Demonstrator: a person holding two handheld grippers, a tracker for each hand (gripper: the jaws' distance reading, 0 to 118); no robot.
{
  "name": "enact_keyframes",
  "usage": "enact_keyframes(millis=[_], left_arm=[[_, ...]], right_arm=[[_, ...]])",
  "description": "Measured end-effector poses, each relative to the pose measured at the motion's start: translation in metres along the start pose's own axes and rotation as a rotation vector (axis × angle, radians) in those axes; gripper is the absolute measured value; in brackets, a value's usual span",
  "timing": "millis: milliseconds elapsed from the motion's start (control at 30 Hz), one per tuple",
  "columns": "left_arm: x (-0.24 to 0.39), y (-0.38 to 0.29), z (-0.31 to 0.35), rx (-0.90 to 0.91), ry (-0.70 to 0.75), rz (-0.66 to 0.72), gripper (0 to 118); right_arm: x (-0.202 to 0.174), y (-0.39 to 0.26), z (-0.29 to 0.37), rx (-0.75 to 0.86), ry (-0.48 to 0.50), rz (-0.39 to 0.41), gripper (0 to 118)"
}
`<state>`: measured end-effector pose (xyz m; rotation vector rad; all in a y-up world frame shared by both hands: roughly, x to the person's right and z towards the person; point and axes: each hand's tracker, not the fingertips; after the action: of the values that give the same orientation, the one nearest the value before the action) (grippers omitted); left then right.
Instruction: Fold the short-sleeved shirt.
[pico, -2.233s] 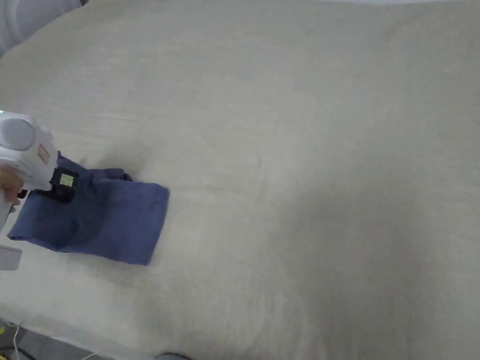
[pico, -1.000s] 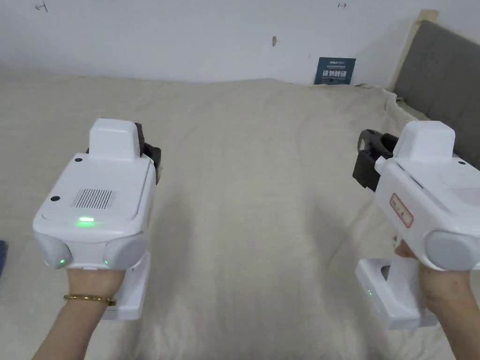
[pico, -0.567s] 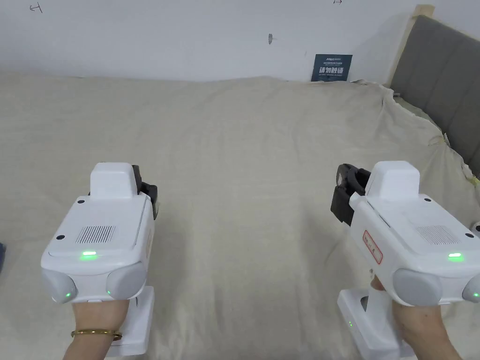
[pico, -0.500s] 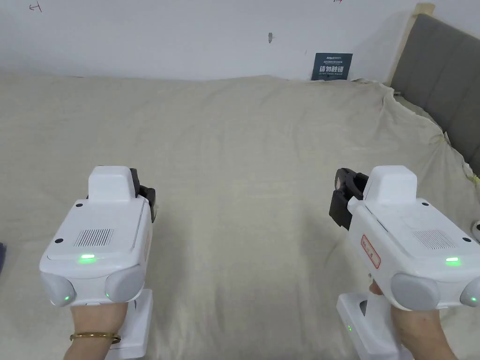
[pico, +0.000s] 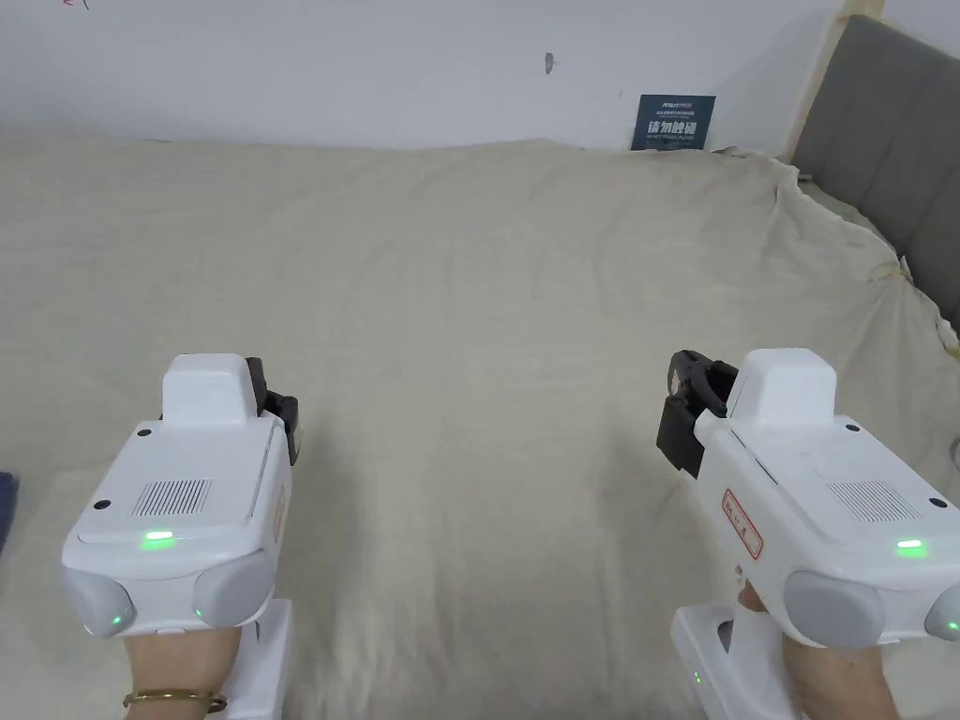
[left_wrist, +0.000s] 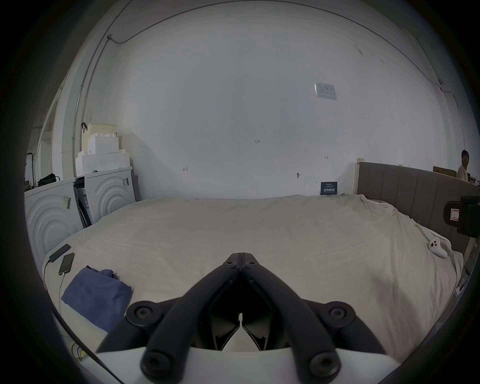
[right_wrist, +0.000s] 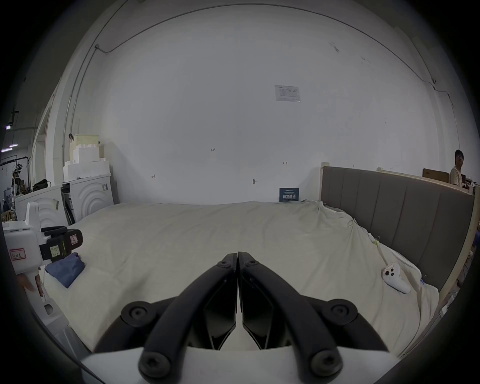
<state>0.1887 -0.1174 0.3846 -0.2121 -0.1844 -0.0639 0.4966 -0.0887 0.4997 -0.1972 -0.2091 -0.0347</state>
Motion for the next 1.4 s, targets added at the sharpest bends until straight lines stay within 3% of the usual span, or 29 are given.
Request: enact_keyframes(millis=[33,67,100,167,200,467,767,1400], left_arm=[[-0.001,0.000,0.000,0.003,0.000,0.007,12],[-0.002,0.001,0.001,0.001,0.000,0.015,34],[-0.003,0.002,0.000,-0.005,0.000,0.025,59],[-0.004,0.003,-0.001,-0.013,0.001,0.040,104],[-0.005,0.002,-0.001,-0.012,0.010,0.038,110],[-0.005,0.002,0.002,0.008,0.034,-0.003,118],[-0.005,0.003,0.003,0.004,0.025,0.007,118],[-0.004,0.001,0.004,0.006,0.016,-0.018,118]], right_arm=[[0.000,0.000,0.000,0.004,-0.002,-0.002,1],[0.000,0.001,0.000,0.000,0.003,-0.005,11],[0.000,0.001,-0.001,-0.004,0.010,-0.010,29],[-0.002,0.002,0.001,-0.004,0.019,-0.013,81],[-0.002,0.003,0.000,-0.009,0.024,-0.008,92],[-0.006,0.005,-0.002,-0.034,-0.037,0.003,118],[-0.012,0.003,-0.004,-0.032,-0.016,0.029,118],[-0.010,0.005,-0.004,-0.029,-0.027,0.009,118]])
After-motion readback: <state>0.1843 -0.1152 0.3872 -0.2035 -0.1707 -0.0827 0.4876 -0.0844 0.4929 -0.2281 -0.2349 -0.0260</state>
